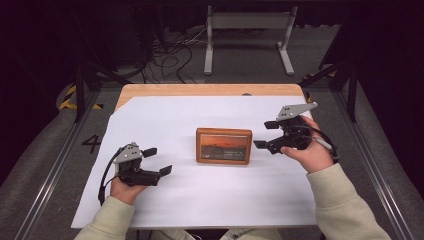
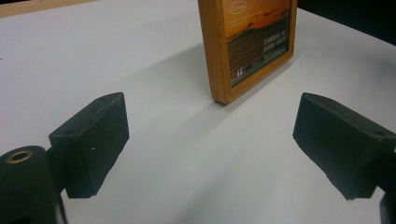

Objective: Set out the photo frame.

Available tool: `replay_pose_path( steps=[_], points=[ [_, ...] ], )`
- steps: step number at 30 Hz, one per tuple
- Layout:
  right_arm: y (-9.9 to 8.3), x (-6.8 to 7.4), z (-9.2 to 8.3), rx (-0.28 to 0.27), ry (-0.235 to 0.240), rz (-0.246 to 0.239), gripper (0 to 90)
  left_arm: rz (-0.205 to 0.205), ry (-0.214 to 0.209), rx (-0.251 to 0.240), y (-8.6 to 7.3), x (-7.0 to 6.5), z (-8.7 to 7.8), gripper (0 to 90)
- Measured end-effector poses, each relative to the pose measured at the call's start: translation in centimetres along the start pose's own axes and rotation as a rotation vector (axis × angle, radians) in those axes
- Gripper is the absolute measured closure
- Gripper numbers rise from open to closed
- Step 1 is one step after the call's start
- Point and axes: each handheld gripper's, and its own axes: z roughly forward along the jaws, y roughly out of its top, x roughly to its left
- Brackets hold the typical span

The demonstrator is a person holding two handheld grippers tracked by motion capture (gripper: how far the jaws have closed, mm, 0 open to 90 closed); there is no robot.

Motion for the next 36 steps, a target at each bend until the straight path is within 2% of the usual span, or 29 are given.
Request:
replay_pose_path(
  steps=[7,14,18,28,30,36],
  points=[
    [-3.2,0.4,-0.8,-0.09,-0.035,0.088,17.6,0.0,0.0,0.003,-0.2,0.1,-0.3,9.4],
    [-5.5,0.5,-0.7,-0.104,-0.034,0.124,17.6,0.0,0.001,0.005,-0.2,0.1,-0.2,9.3],
    [-6.4,0.6,-0.4,-0.113,-0.034,0.129,17.6,-0.014,0.005,0.0,-0.3,0.3,-0.3,9.4],
    [-8.1,1.1,0.7,-0.112,-0.02,0.122,20.4,-0.007,0.007,0.005,-0.4,0.3,-0.3,9.4],
    [-8.8,1.2,1.0,-0.114,-0.018,0.125,22.0,0.003,0.009,0.003,-0.4,0.4,-0.3,9.4],
    [-10.9,1.0,1.6,-0.117,-0.02,0.129,23.2,-0.001,0.014,0.002,-0.6,0.6,-0.7,9.5]
  ],
)
